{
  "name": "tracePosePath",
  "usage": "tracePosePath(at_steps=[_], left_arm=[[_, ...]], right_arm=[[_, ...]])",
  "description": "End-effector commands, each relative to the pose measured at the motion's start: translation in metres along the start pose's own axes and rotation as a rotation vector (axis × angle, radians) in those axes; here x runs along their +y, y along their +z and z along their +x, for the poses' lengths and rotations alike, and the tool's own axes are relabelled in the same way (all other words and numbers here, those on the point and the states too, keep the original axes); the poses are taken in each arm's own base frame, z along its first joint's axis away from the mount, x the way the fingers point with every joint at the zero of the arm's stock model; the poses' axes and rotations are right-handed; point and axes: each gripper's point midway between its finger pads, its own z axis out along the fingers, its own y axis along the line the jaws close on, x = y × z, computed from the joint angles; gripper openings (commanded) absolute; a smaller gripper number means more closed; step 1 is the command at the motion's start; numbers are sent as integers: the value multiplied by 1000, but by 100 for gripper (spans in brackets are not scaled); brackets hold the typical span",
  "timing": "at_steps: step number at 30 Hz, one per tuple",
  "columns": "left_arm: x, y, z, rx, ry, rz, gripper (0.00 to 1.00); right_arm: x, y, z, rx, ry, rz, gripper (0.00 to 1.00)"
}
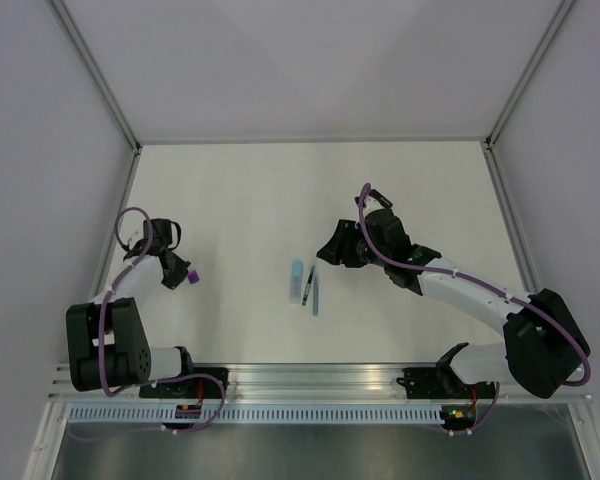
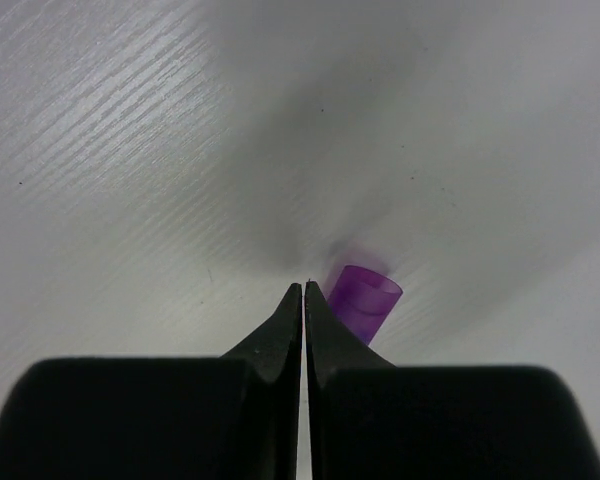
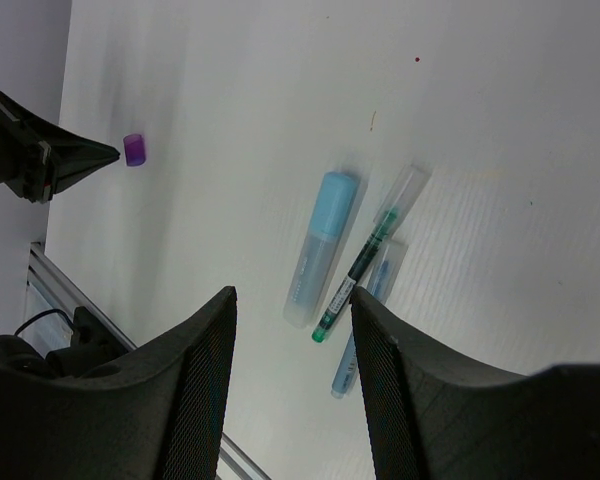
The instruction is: Insert the pens into the pen caps
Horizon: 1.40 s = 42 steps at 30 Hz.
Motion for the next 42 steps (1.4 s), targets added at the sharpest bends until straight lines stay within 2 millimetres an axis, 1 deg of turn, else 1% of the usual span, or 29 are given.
tracePosePath(at_steps=[1, 5, 7, 9, 10, 12, 13, 14, 16, 17, 18, 21, 24, 26, 27, 28, 29, 30, 31, 32, 34, 35, 36, 37, 38, 40, 41, 42], left_arm=[[5, 9, 4, 20, -48, -36, 2], [-1, 16, 12, 68, -28, -18, 2], [-4, 17, 11, 73, -8, -9, 2], [-18, 17, 10, 82, 39, 65, 2], [-26, 15, 14, 106, 51, 112, 2], [-41, 15, 12, 105, 88, 188, 2], [-54, 10, 19, 140, 108, 266, 2], [-64, 9, 17, 133, 136, 308, 2], [-83, 6, 36, 175, 229, 368, 2], [-90, 5, 42, 182, 289, 383, 2], [-105, 1, 58, 215, 360, 398, 2], [-124, -7, 69, 227, 420, 464, 2], [-126, -17, 53, 154, 399, 462, 2], [-115, -22, 38, 98, 387, 387, 2], [-117, -27, 29, 70, 380, 377, 2], [-104, -26, 21, 38, 367, 296, 2], [-104, -35, 12, 8, 321, 287, 2], [-101, -40, 8, -7, 289, 272, 2], [-94, -42, 6, -13, 257, 243, 4], [-96, -52, 2, -25, 180, 260, 10], [-101, -62, 3, -10, 111, 291, 21], [-107, -68, 2, -2, 53, 318, 28], [-110, -72, 2, 13, 15, 326, 32], [-112, -74, 3, 33, -24, 324, 35], [-111, -80, 4, 66, -121, 286, 37], [-101, -76, 9, 111, -236, 175, 37], [-98, -80, 11, 146, -321, 120, 40], [-97, -75, 20, 186, -351, 77, 42]], right_arm=[[9, -2, -8, -35, -25, -42, 55], [9, -2, -7, -30, -24, -43, 55], [9, -2, -8, -33, -25, -41, 55], [10, -2, -7, -31, -25, -43, 55], [9, -2, -8, -32, -25, -43, 55], [10, -2, -9, -35, -24, -44, 55], [10, -2, -9, -35, -25, -44, 55], [9, -2, -8, -34, -25, -43, 55], [10, -2, -9, -34, -25, -46, 55], [9, -2, -8, -31, -25, -44, 55], [10, -2, -9, -33, -25, -45, 55], [8, -1, -7, -29, -24, -40, 55], [7, 1, -6, -24, -25, -36, 55], [7, 1, -7, -24, -24, -36, 55], [8, 1, -6, -21, -24, -39, 55], [8, 1, -6, -20, -27, -40, 55], [8, 1, -6, -20, -25, -40, 55], [8, 1, -6, -21, -24, -39, 55], [8, 1, -6, -21, -24, -39, 55], [8, 1, -6, -20, -24, -40, 55], [8, 1, -6, -21, -25, -43, 55], [8, 1, -6, -23, -25, -42, 55], [9, 1, -6, -21, -27, -42, 55], [9, 1, -6, -22, -26, -43, 55], [8, 1, -6, -19, -26, -42, 55], [9, 1, -6, -20, -27, -46, 55], [8, 1, -6, -20, -25, -43, 55], [9, 1, -6, -21, -26, -44, 55]])
